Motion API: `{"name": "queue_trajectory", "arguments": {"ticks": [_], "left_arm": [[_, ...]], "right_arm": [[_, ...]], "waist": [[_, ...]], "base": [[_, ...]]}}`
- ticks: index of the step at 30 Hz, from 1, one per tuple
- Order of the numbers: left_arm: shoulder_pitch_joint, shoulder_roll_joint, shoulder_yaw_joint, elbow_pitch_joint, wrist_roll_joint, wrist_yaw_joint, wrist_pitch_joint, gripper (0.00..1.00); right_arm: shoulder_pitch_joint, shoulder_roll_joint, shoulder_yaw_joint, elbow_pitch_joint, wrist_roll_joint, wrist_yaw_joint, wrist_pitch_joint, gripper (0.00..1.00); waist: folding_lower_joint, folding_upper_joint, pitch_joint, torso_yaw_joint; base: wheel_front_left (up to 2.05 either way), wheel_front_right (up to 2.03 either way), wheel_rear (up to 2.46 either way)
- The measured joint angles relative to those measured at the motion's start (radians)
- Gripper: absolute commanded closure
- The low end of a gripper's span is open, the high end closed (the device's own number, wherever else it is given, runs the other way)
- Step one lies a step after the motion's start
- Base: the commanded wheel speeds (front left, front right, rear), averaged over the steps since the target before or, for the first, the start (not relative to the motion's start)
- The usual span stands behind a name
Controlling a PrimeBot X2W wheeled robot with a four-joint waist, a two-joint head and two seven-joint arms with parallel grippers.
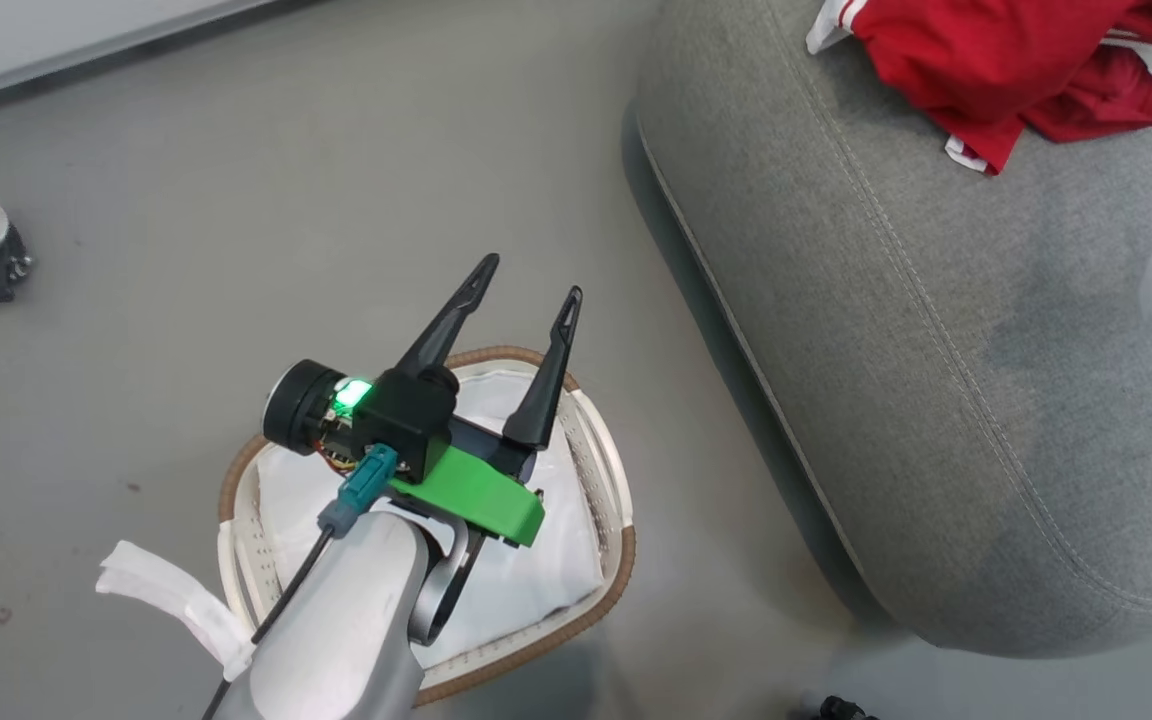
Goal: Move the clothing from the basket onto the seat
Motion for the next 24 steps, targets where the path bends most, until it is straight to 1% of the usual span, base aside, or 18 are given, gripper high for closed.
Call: {"name": "queue_trajectory", "arguments": {"ticks": [4,11,14,17,24], "left_arm": [[0.023,-0.011,0.038,-0.009,-0.009,0.013,0.0,0.0],[0.071,-0.018,0.105,-0.011,-0.022,0.044,0.0,0.0],[0.097,-0.019,0.146,-0.014,-0.035,0.065,0.0,0.0],[0.135,-0.019,0.204,-0.017,-0.044,0.08,0.0,0.0],[0.227,-0.019,0.32,-0.031,-0.073,0.095,0.0,0.0]], "right_arm": [[0.016,0.004,0.031,-0.051,0.021,0.0,0.0,0.0],[0.06,0.041,0.073,-0.12,0.077,0.0,0.0,0.0],[0.09,0.079,0.084,-0.151,0.093,0.0,0.0,0.0],[0.142,0.134,0.094,-0.184,0.101,0.0,0.0,0.0],[0.263,0.217,0.118,-0.239,0.154,0.0,0.0,0.0]], "waist": [[0.0,0.0,-0.052,0.031],[0.0,0.0,-0.136,0.108],[0.0,0.0,-0.171,0.141],[0.0,0.0,-0.208,0.174],[0.0,0.0,-0.279,0.247]], "base": [[0.0,0.0,0.0],[0.0,0.0,0.0],[0.0,0.0,0.0],[0.0,0.0,0.0],[0.0,0.0,0.0]]}}
